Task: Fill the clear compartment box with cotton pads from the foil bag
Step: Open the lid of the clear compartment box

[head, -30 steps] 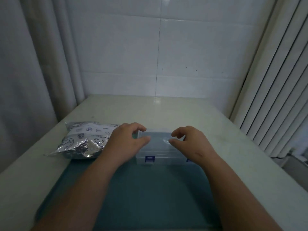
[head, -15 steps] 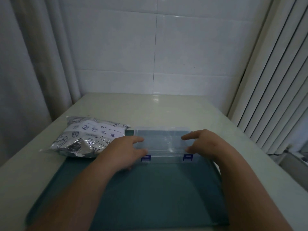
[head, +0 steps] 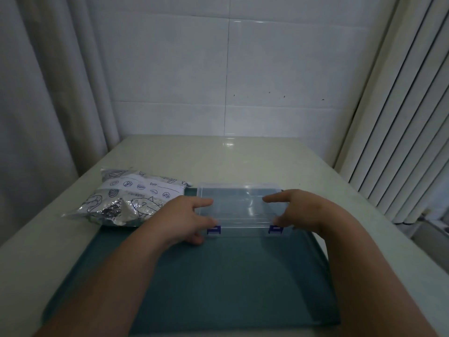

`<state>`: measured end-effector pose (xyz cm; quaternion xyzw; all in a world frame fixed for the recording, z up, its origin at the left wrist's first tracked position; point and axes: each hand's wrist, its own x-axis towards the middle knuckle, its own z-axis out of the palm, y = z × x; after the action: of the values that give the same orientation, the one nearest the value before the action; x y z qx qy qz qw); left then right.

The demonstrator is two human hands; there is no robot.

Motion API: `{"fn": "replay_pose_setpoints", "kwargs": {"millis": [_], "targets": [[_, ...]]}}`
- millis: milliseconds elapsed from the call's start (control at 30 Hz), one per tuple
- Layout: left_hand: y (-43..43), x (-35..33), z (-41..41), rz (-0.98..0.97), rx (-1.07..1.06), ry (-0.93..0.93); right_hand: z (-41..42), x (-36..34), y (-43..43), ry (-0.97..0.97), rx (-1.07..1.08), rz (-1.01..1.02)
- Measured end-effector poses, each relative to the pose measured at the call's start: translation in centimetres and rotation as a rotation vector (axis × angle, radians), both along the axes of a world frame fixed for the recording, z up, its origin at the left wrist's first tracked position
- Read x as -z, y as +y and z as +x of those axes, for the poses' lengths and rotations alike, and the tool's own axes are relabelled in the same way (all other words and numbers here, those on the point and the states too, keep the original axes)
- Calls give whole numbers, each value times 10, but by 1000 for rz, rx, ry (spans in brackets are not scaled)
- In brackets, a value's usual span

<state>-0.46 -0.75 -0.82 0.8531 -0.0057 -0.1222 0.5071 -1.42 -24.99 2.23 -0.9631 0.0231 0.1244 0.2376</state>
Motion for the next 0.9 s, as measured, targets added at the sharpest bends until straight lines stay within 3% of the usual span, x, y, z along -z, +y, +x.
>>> {"fn": "replay_pose_setpoints", "kwargs": {"millis": [100,233,367,533,733,900], "targets": [[0,-2,-1,-46,6,27,-2,3,5,41,-32,-98],[-3,1,-7,307,104,-114,0,7,9,17,-11,-93],[0,6,-4,234,105,-103,-2,5,7,0,14,-21],[6,4,-1,285,126,-130,-4,-2,-3,1,22,17],[13,-7,-2,636,123,-362,-6,-5,-1,-22,68,-35],[18,-9,-1,841,205,-485,-9,-10,-5,-63,109,36]]}}
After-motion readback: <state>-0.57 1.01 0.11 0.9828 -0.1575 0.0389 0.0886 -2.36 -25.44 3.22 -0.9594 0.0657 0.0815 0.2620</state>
